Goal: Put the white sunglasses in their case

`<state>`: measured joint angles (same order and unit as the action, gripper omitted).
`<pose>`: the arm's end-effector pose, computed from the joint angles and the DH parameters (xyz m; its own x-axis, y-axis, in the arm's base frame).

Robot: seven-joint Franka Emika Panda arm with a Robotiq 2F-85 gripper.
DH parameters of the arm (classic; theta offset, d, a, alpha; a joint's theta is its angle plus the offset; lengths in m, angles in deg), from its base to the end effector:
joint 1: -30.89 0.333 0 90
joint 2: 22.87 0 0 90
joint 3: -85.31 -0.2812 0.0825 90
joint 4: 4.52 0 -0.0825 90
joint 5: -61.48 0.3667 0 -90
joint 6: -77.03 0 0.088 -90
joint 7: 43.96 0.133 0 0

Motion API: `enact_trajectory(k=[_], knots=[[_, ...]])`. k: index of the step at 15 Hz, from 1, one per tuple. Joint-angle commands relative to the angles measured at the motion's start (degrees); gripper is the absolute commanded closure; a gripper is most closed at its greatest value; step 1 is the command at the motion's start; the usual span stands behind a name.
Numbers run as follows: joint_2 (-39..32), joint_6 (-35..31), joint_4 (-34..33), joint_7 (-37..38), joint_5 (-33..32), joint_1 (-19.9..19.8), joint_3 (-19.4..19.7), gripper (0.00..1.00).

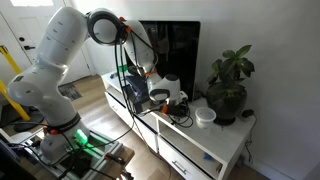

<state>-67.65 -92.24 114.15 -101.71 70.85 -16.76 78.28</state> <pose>0.4096 -0.3547 0.0252 0.9825 0.0987 0.1580 0.0994 -0.9950 0.0034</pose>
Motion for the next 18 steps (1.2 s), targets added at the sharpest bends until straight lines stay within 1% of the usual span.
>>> enact_trajectory(k=[1, 3, 5, 7, 9, 12, 13, 15, 18], knots=[[-3.1, 1.9, -4.0, 0.9, -2.8, -3.3, -2.9, 0.54], [-4.2, 2.0, -5.0, 0.7, -3.3, -4.1, -3.9, 0.66], [-4.8, 2.2, -5.7, 0.6, -3.7, -4.6, -4.7, 0.82], [-5.4, 2.2, -6.3, 0.8, -4.2, -4.7, -4.7, 0.94], [-5.9, 2.3, -6.8, 0.8, -4.5, -4.7, -4.7, 0.88], [-6.1, 2.3, -7.2, 0.9, -4.8, -4.6, -4.7, 0.93], [-6.0, 2.5, -7.1, 0.9, -4.9, -4.6, -4.8, 0.97], [-5.1, 2.2, -6.3, 1.2, -5.2, -4.0, -4.4, 0.97], [-1.9, 2.6, -3.5, 1.8, -6.4, -2.5, -3.2, 0.97]])
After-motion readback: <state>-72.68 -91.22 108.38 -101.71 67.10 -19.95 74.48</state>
